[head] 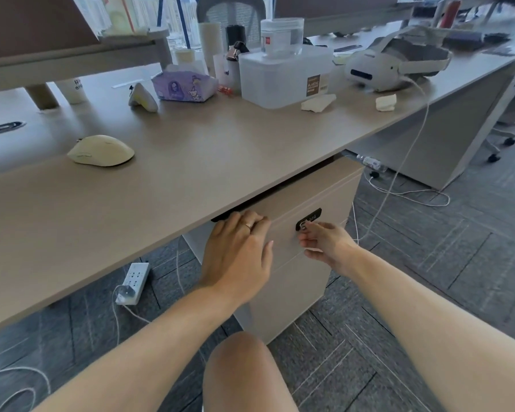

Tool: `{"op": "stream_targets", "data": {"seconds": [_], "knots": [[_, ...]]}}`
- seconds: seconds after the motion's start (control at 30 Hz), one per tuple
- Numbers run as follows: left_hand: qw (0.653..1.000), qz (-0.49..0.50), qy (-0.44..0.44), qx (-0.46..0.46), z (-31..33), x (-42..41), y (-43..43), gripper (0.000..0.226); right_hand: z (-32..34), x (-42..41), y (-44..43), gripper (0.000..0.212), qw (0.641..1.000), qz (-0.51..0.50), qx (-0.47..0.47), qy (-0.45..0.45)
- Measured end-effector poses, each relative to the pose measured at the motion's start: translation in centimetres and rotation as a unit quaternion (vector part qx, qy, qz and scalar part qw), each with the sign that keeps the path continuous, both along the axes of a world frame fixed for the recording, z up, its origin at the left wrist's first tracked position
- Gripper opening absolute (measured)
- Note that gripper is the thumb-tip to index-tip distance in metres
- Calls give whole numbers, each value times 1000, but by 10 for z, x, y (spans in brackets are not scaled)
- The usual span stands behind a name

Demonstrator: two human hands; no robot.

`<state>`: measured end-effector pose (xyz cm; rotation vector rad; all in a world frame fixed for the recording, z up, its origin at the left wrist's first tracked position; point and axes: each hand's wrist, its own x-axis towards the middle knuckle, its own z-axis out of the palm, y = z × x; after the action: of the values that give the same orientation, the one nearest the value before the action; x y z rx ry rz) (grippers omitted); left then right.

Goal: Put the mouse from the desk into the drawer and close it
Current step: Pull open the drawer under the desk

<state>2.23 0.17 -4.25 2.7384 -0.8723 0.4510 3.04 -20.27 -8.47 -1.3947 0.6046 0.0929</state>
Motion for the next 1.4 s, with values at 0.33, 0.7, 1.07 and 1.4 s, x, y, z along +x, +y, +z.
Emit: {"op": "stream_targets", "data": {"seconds": [0.33, 0.7, 1.07, 1.4], "knots": [[1000, 12, -17, -13, 0, 1, -3, 30, -3, -3, 9, 18, 997, -78, -21, -11], [999, 28, 31, 2, 8, -1, -5, 49, -9, -96, -20, 25, 994, -101, -39, -29], [993, 44, 87, 68, 16, -30, -7, 120, -11, -184, -52, 26, 991, -110, -72, -10], [986, 54, 108, 111, 22, -38, -12, 133, -8, -207, -54, 24, 990, -128, -62, -11]]}}
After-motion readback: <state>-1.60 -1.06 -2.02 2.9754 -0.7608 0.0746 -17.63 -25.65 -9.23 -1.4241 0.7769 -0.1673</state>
